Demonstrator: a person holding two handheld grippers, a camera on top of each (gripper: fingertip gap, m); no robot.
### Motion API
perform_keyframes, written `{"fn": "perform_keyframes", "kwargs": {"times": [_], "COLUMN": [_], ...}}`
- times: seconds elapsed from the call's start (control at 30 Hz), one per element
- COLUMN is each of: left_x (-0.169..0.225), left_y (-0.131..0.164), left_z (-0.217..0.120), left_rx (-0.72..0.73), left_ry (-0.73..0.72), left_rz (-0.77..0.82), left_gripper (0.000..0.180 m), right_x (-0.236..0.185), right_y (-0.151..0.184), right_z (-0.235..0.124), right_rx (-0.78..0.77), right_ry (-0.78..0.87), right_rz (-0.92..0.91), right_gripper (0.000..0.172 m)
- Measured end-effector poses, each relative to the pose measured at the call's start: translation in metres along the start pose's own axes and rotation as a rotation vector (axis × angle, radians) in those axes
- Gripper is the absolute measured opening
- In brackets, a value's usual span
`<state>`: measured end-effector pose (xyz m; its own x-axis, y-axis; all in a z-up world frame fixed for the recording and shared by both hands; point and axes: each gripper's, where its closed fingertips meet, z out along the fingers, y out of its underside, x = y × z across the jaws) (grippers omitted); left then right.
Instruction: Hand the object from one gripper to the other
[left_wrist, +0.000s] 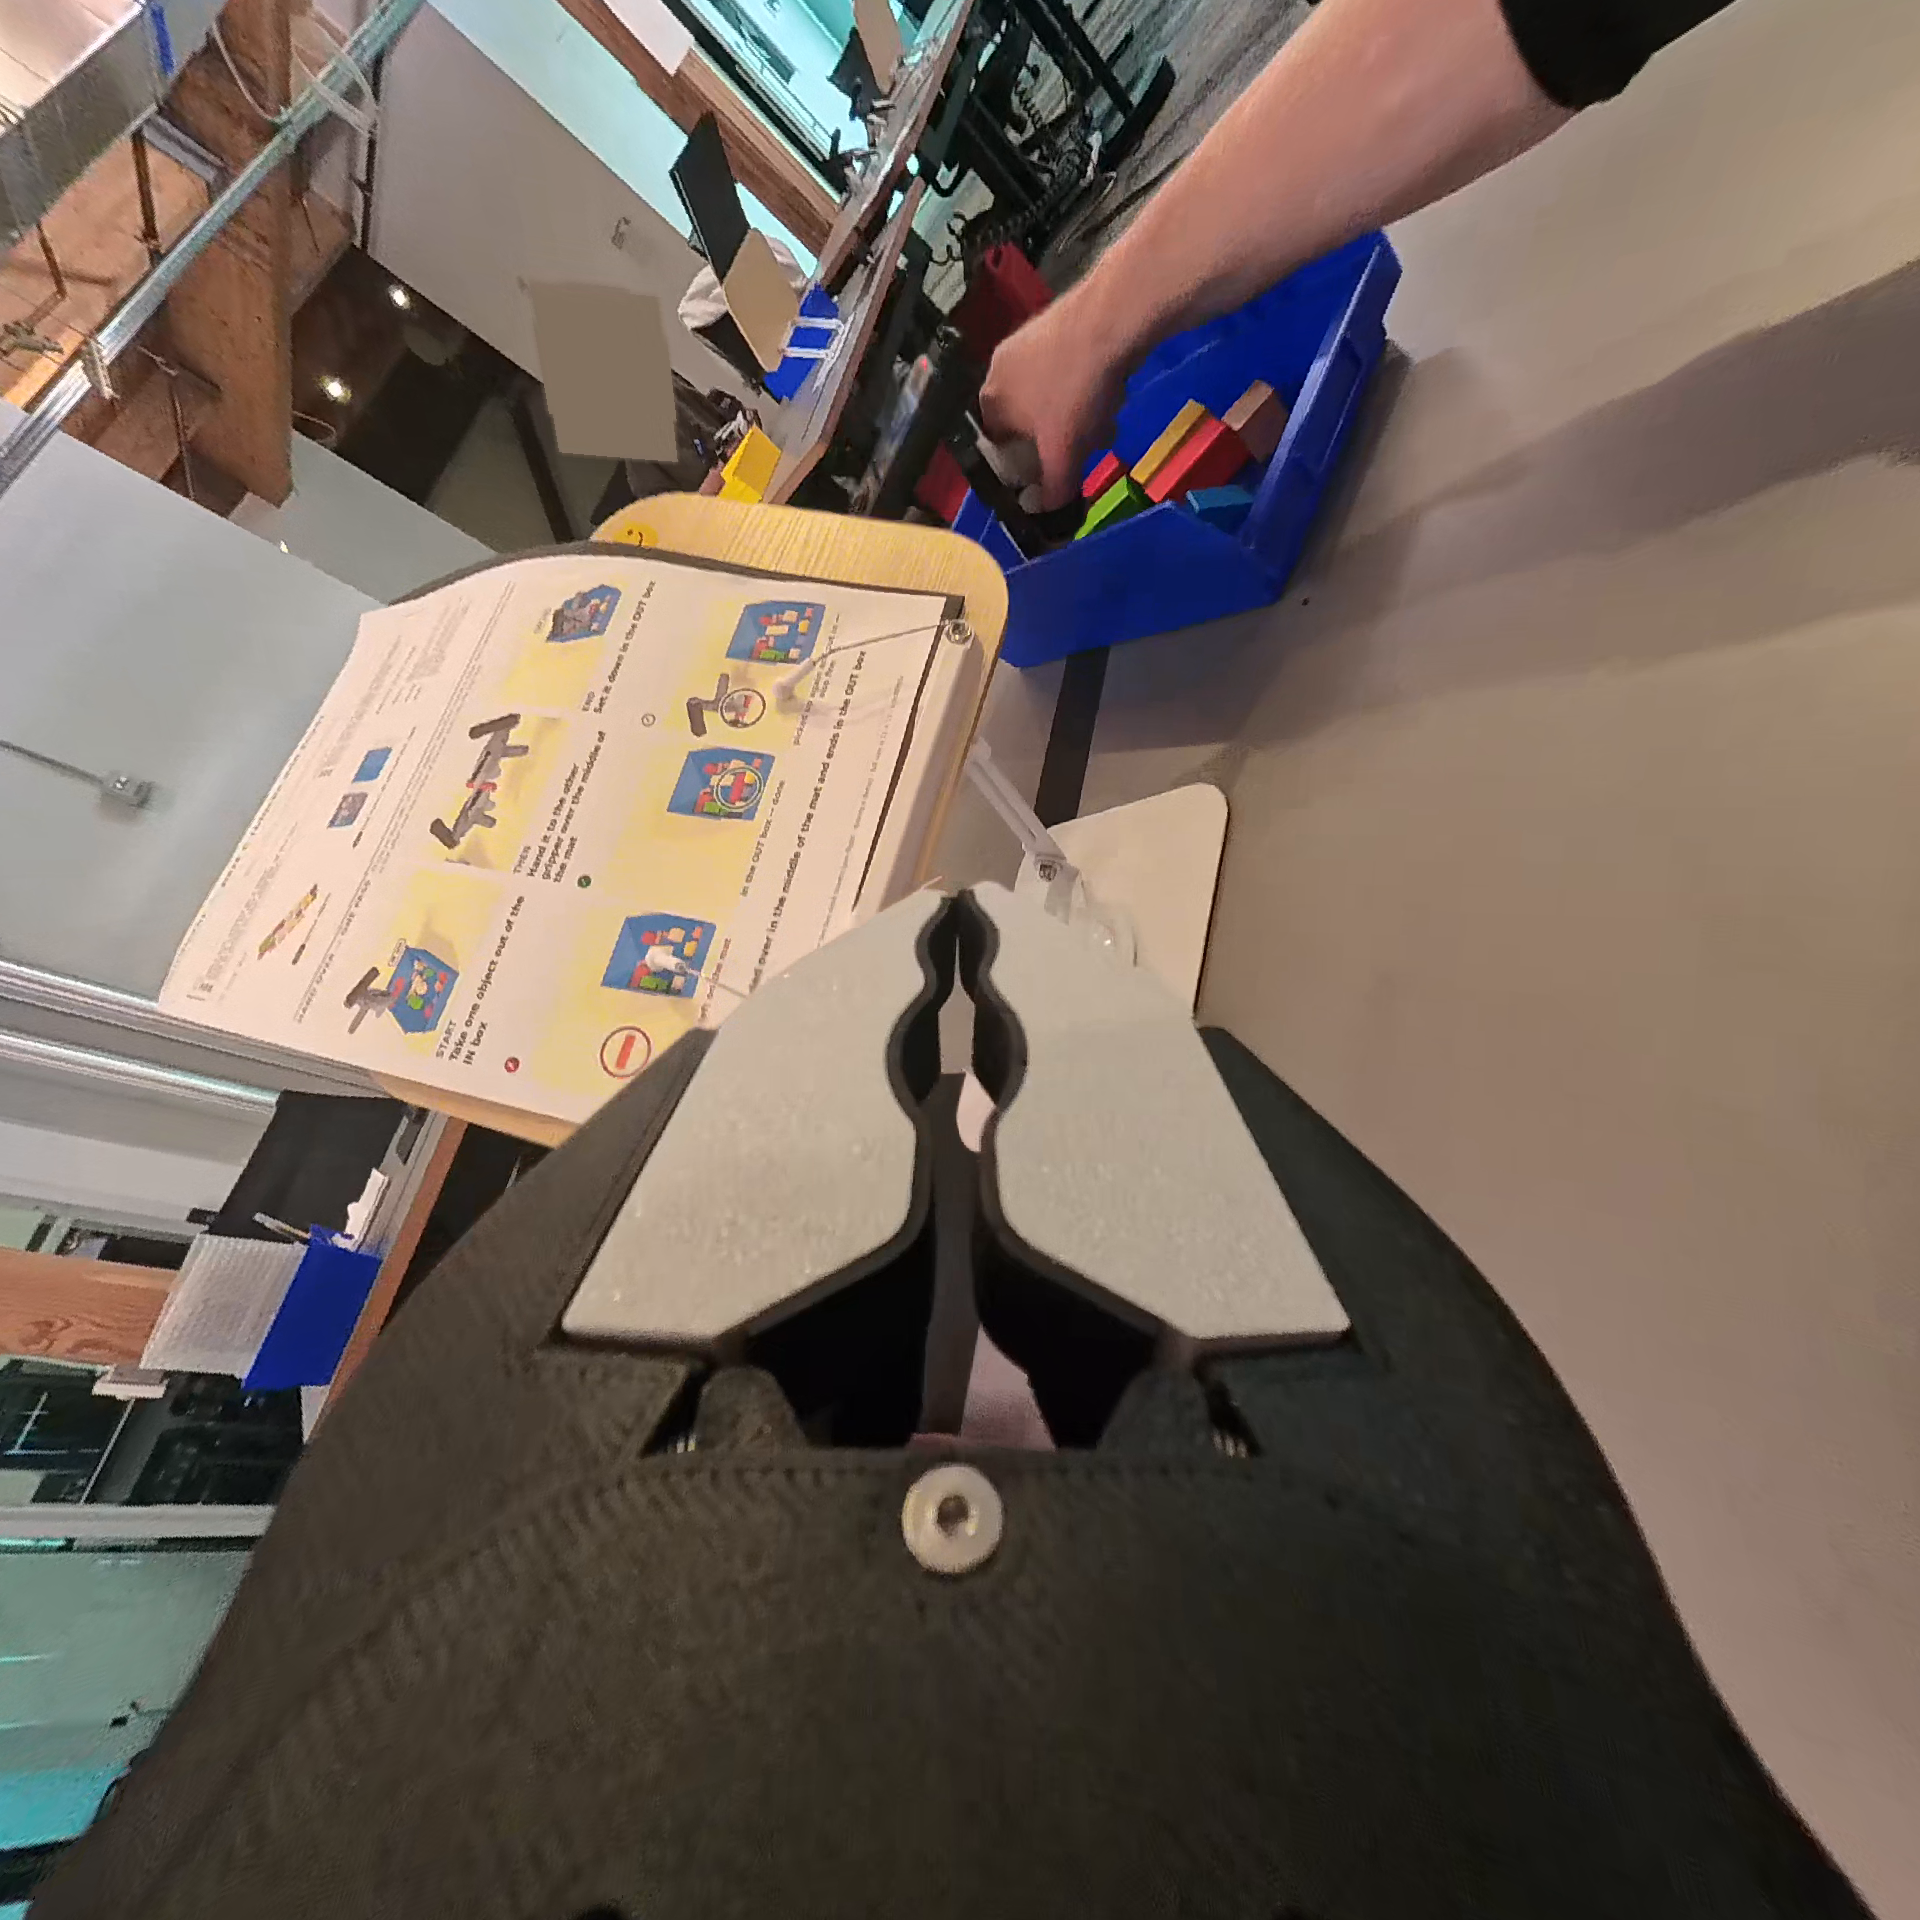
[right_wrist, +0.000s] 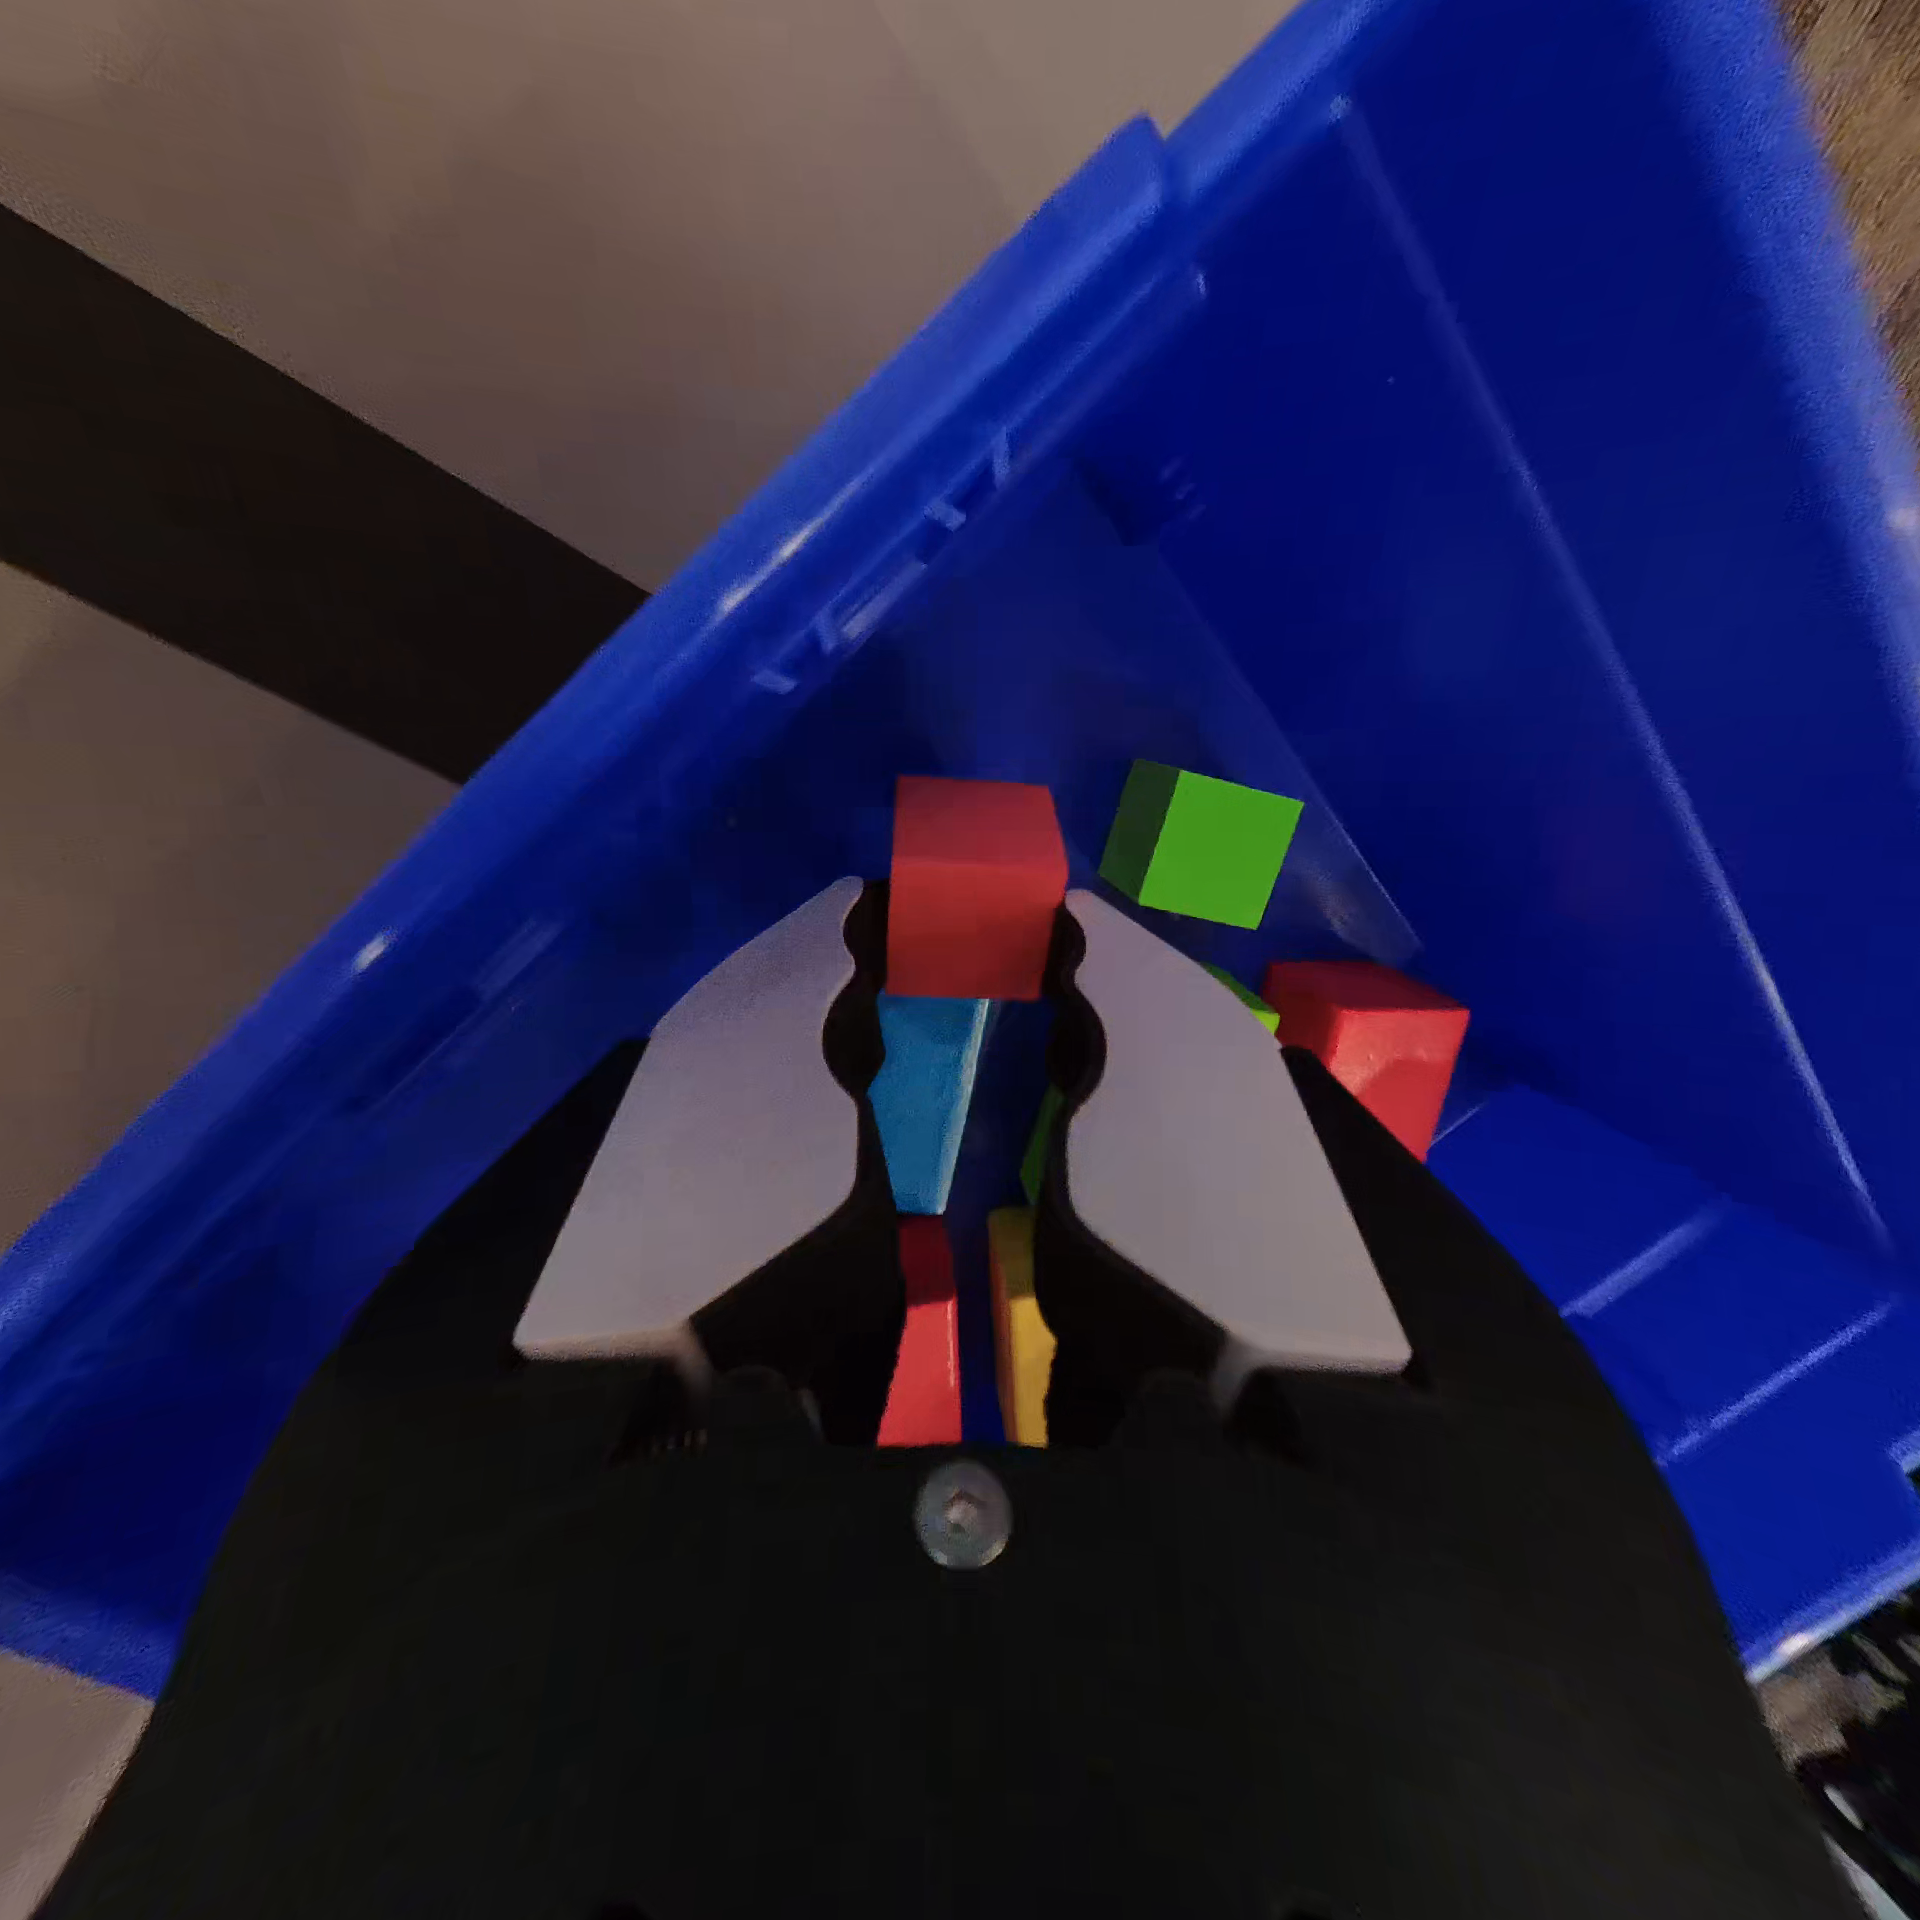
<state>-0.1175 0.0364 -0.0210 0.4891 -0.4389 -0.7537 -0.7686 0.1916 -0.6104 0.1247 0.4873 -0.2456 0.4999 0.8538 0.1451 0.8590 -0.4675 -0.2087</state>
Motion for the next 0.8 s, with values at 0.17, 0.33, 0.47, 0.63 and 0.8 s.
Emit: {"fn": "perform_keyframes", "kwargs": {"times": [0.17,0.33,0.47,0.63,0.8], "left_x": [0.002,-0.002,-0.019,-0.061,-0.086], "left_y": [0.012,0.021,0.043,0.113,0.218], "left_z": [0.0,-0.003,-0.014,-0.04,-0.052], "left_rx": [-0.026,-0.054,-0.129,-0.314,-0.572], "left_ry": [0.009,-0.012,-0.028,-0.106,-0.083], "left_rz": [-0.016,-0.042,-0.162,-0.283,-0.401], "left_gripper": [0.0,0.006,0.019,0.037,0.049], "right_x": [0.0,0.0,-0.005,-0.012,-0.037], "right_y": [0.0,-0.003,-0.006,0.0,0.016], "right_z": [0.017,0.016,-0.007,-0.06,-0.111], "right_rx": [-0.066,-0.071,0.007,0.165,0.31], "right_ry": [0.001,-0.003,-0.003,0.045,0.076], "right_rz": [-0.017,-0.014,-0.012,-0.005,-0.021], "right_gripper": [0.028,0.043,0.053,0.051,0.045]}}
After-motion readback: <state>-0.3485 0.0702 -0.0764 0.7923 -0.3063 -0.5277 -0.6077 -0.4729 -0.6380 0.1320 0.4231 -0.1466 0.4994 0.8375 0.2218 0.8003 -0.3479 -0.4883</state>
